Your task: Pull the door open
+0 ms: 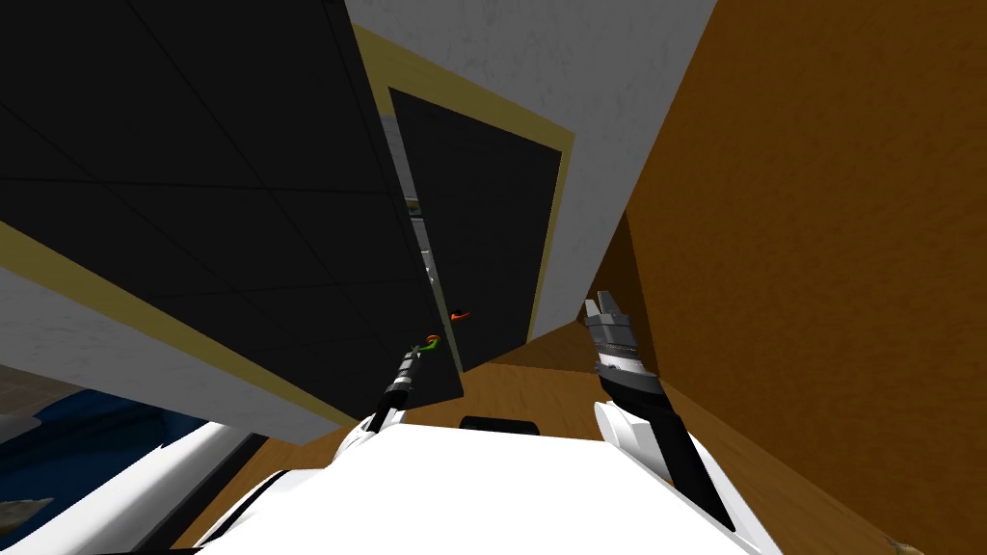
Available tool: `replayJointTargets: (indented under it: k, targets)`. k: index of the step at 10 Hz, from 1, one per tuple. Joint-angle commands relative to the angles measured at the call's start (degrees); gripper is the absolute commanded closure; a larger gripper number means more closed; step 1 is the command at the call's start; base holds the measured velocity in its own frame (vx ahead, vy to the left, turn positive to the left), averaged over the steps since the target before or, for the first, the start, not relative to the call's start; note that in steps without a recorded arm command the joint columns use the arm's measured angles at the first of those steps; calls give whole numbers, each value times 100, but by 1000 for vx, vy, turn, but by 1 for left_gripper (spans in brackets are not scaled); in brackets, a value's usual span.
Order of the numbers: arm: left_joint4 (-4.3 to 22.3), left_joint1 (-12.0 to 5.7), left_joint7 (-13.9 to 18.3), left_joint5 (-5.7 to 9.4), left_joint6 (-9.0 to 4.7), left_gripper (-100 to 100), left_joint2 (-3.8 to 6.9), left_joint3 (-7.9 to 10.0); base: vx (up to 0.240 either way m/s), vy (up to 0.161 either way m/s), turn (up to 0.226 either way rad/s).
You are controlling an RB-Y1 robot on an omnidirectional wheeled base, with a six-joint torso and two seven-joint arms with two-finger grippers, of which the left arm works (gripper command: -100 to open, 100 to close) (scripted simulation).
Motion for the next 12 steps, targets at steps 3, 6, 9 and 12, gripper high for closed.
replayJointTargets:
  k: [3,6,9,12]
  targets:
    - [-37,85,193,-126,-159,100,70,-190,-181,19,-90]
    - [-73,167,378,-248,-312,100,138,-372,-162,33,-72]
    - [-98,224,507,-333,-419,100,185,-499,-167,47,-88]
    - [-32,224,507,-333,-419,100,185,-499,-23,-4,15]
